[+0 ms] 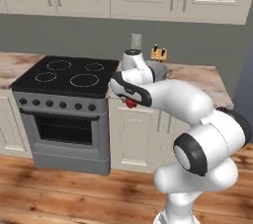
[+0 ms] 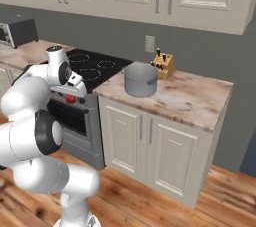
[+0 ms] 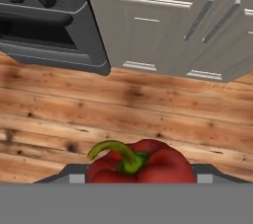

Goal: Turn on the sink faucet. Then move the bell pepper from the counter to the sink. Turn off the sink. Move the vegetable from the sink to the pot next to the stove. Finally move the pot to the front left burner.

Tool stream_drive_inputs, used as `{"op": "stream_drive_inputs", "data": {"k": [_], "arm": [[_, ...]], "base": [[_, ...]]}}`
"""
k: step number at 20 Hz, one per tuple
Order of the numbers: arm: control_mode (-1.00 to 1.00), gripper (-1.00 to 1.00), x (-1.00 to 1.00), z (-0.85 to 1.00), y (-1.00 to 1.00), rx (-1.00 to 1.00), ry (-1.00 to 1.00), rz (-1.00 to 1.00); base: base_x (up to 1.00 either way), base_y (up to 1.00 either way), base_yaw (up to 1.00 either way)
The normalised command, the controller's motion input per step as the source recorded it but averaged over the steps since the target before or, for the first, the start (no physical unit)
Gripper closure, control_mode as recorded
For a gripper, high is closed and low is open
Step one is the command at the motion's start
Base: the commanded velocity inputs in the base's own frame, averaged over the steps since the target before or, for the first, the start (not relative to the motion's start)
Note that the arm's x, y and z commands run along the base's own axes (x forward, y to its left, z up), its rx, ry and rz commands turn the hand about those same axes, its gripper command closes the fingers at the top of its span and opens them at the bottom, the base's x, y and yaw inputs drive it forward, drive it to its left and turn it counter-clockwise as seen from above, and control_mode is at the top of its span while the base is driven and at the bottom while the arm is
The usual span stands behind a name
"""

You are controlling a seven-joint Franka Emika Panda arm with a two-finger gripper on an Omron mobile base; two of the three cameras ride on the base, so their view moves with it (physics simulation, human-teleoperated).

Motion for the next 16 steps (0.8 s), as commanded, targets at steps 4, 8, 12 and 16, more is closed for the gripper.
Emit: {"op": "stream_drive_inputs", "data": {"k": [4, 8, 12, 16], "arm": [[1.00, 1.00, 0.00, 0.00, 0.00, 0.00, 0.00, 0.00], [1.00, 1.00, 0.00, 0.00, 0.00, 0.00, 0.00, 0.00], [1.00, 1.00, 0.00, 0.00, 0.00, 0.00, 0.00, 0.00], [1.00, 1.00, 0.00, 0.00, 0.00, 0.00, 0.00, 0.00]], "base": [[0.61, 0.54, -0.17], [0.64, 0.48, -0.19], [0.62, 0.48, -0.21], [0.62, 0.56, -0.23]]}}
